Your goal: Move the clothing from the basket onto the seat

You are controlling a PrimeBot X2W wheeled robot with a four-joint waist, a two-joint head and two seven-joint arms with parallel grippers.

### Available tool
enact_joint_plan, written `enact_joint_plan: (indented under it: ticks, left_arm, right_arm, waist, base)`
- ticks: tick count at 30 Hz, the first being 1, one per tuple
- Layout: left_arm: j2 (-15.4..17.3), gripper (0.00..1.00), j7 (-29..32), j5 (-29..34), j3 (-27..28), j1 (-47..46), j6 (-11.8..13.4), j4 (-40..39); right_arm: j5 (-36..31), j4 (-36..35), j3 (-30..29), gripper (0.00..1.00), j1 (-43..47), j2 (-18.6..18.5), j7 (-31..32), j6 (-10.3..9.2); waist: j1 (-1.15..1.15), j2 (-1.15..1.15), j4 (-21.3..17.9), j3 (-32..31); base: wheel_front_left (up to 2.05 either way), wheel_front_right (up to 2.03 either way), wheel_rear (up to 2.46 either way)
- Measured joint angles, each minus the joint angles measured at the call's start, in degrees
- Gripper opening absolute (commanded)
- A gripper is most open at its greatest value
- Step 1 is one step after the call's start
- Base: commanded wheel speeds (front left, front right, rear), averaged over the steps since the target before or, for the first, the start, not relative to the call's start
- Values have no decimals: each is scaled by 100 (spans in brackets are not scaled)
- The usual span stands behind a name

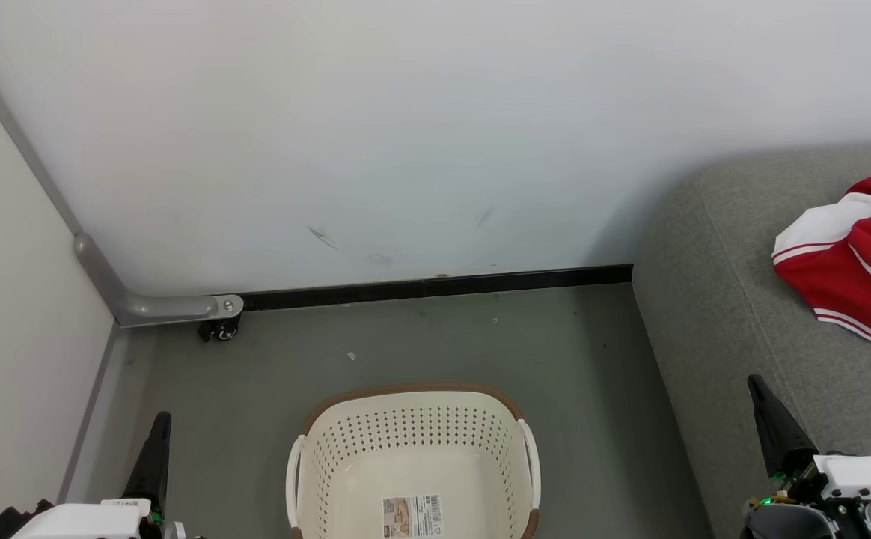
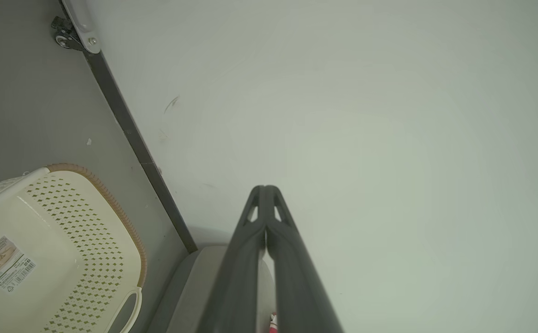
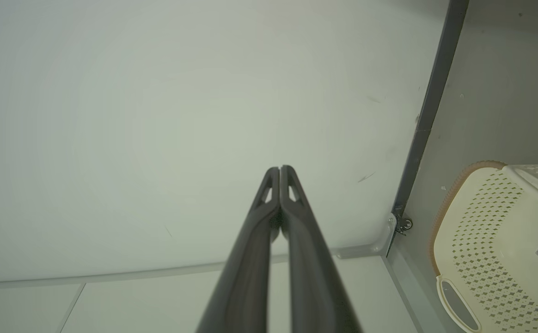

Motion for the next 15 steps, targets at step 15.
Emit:
enact_joint_plan:
  ticks: [15]
  left_arm:
    - [0, 0, 0, -7, 1, 0, 0, 0]
  right_arm:
    - [0, 20, -12, 0, -1, 1, 5, 0]
  waist:
    - [0, 0, -1, 1]
  base:
    - [0, 0, 0]
